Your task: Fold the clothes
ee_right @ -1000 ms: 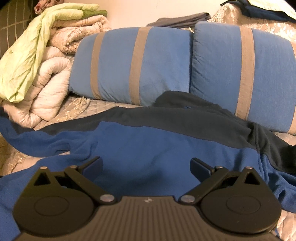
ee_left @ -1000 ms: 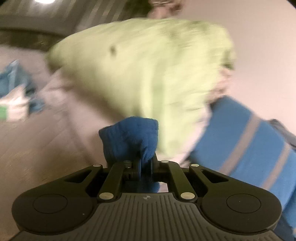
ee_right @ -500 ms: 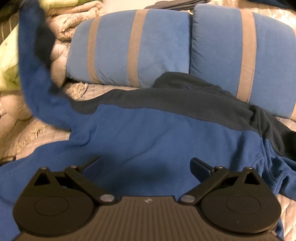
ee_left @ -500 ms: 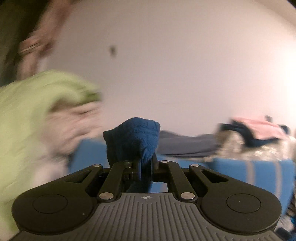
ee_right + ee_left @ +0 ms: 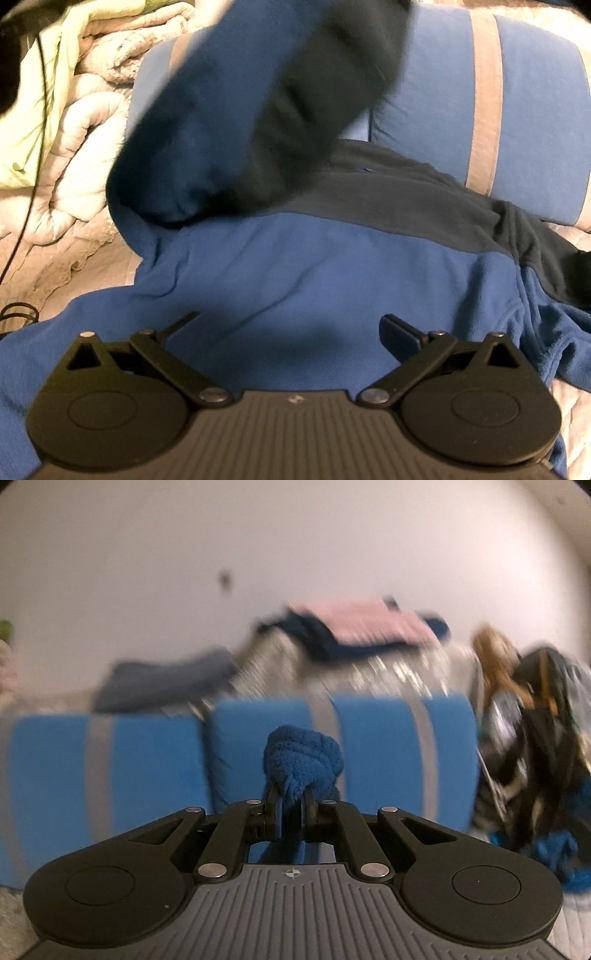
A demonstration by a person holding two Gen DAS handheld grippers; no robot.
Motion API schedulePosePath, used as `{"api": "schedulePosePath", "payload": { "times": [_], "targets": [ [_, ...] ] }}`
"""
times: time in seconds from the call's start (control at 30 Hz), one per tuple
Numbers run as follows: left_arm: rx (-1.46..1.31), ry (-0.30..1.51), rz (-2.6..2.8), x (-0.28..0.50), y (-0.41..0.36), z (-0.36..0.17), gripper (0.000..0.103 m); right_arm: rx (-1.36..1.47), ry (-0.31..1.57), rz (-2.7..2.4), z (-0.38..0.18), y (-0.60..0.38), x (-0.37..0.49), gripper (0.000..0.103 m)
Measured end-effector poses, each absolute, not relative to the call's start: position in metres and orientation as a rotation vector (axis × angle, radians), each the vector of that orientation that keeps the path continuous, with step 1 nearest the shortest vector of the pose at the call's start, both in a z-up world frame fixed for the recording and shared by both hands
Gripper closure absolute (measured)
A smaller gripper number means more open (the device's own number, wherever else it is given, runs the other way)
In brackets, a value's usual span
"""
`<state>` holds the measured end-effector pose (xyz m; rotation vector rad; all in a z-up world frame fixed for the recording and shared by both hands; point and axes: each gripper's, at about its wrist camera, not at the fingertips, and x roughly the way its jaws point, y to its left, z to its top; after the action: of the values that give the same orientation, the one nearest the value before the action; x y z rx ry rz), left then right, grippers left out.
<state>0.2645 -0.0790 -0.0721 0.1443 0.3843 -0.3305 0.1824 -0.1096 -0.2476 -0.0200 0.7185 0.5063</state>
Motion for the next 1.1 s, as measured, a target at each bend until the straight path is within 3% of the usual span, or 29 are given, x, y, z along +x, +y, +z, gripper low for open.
{"api": "schedulePosePath", "payload": {
  "times": [0.03,0.07,0.1,0.17,0.27,0.63,1.1],
  "targets": [
    [0.182,0.433,-0.365,0.267,-0.088,-0.082,0.089,-0.022,0.72,0.505,-0.248,-0.109,0.183,0.0],
    [0.228,0.486,-0.406,0.268,-0.097,-0.091,0.077,-0.025,0.722,0.504,-0.248,-0.109,0.183,0.0],
    [0.274,0.539,-0.447,0.269,-0.106,-0.1,0.056,-0.027,0.723,0.503,-0.248,-0.108,0.183,0.0],
    [0.315,0.575,-0.515,0.263,-0.111,-0.109,0.037,-0.033,0.726,0.501,-0.248,-0.108,0.183,0.0],
    [0.304,0.546,-0.515,0.251,-0.103,-0.112,0.027,-0.037,0.727,0.5,-0.248,-0.107,0.183,0.0],
    [0.139,0.499,-0.251,0.227,-0.037,-0.11,0.027,-0.085,0.737,0.456,-0.252,-0.103,0.185,0.0],
    [0.195,0.569,0.043,0.199,-0.005,-0.152,0.027,-0.131,0.751,0.396,-0.256,-0.106,0.186,0.0]
  ]
}}
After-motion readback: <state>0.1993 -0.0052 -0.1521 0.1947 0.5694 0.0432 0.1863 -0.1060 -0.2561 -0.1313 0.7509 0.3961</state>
